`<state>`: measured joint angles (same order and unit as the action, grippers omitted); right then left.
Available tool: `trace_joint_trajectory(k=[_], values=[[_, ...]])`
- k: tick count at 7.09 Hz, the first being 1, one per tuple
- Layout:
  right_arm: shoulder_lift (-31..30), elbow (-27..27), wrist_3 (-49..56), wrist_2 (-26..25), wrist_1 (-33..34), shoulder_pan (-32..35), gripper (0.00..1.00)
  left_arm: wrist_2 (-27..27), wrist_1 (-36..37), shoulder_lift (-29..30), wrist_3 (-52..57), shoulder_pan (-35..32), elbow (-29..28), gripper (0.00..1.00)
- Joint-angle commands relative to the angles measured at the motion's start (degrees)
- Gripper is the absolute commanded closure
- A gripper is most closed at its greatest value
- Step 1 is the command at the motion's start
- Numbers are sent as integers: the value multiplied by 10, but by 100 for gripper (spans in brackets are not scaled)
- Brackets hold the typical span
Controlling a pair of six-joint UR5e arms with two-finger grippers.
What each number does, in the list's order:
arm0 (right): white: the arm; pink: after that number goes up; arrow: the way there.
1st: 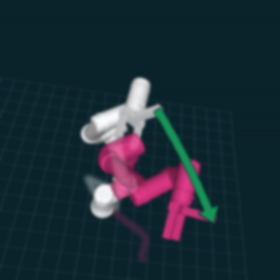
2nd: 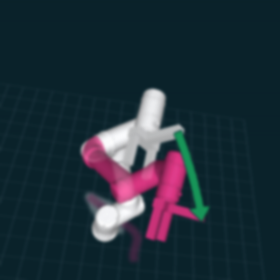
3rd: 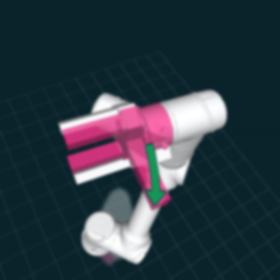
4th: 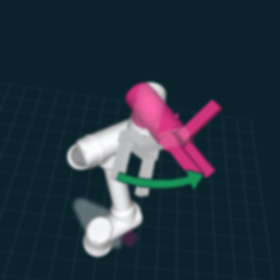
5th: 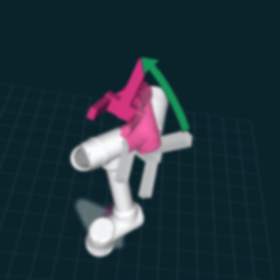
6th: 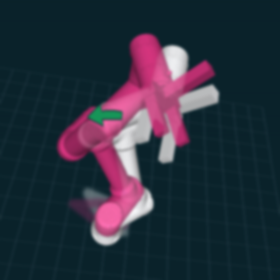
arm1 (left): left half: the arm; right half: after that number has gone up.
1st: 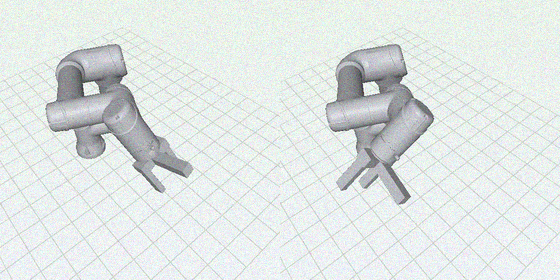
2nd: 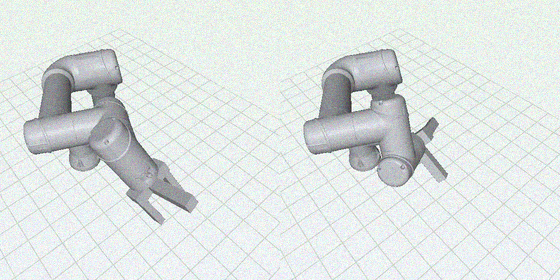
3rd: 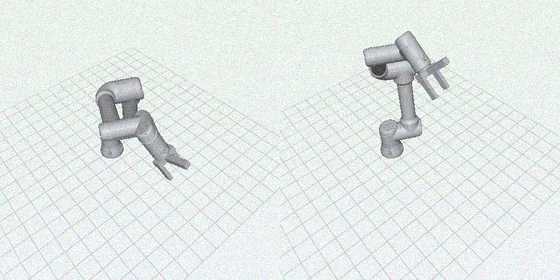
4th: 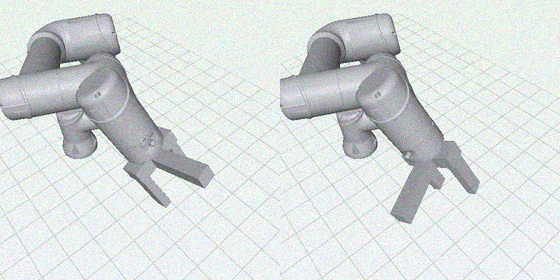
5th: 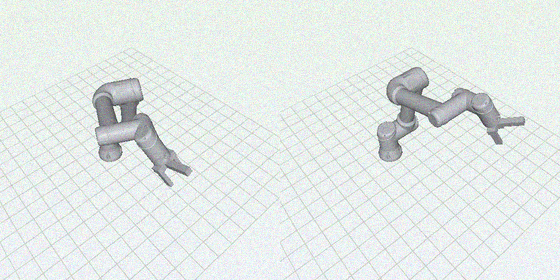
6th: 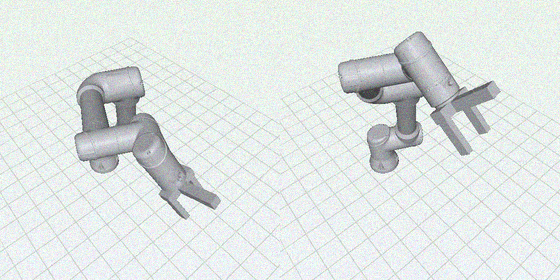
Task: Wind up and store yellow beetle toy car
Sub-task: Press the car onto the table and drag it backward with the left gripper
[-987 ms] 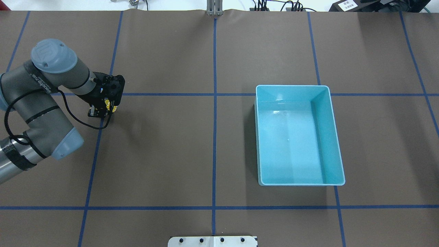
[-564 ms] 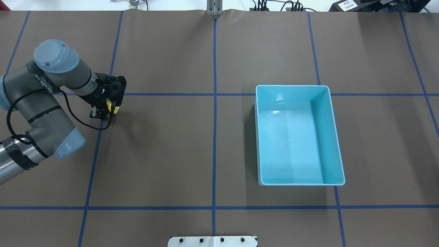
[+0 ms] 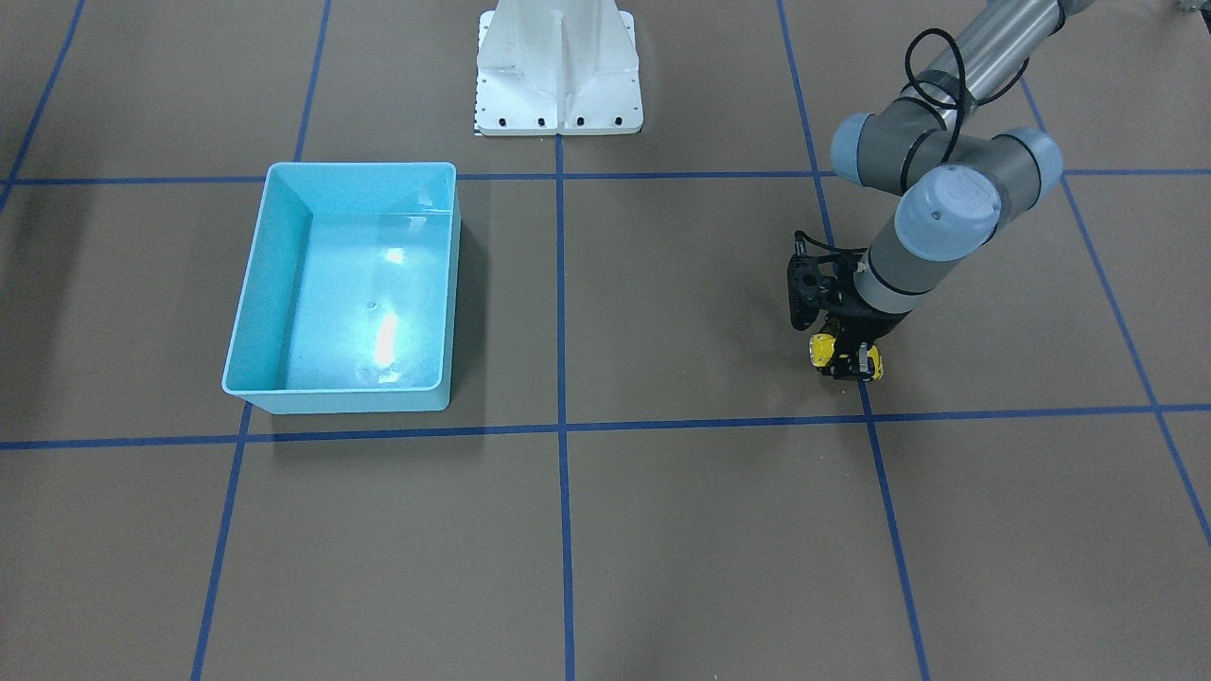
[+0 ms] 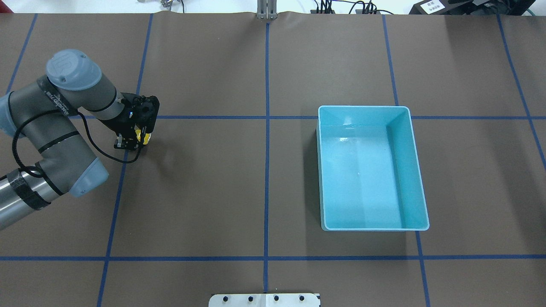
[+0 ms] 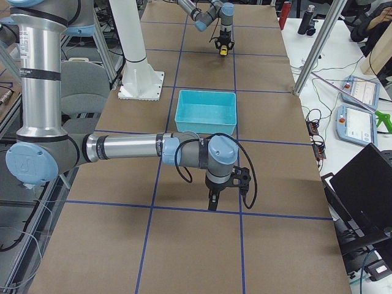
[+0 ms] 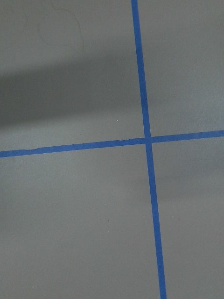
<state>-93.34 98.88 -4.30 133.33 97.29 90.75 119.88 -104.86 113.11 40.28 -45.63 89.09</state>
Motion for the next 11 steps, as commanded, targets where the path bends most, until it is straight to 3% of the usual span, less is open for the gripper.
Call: trace_joint_trajectory(k=[1, 11], values=[[0, 0, 0, 0, 0, 0, 0, -3, 0, 1, 1, 1, -3, 100], [-1, -1, 0, -1, 0, 0, 0, -8, -29, -24, 2, -2, -6, 100]])
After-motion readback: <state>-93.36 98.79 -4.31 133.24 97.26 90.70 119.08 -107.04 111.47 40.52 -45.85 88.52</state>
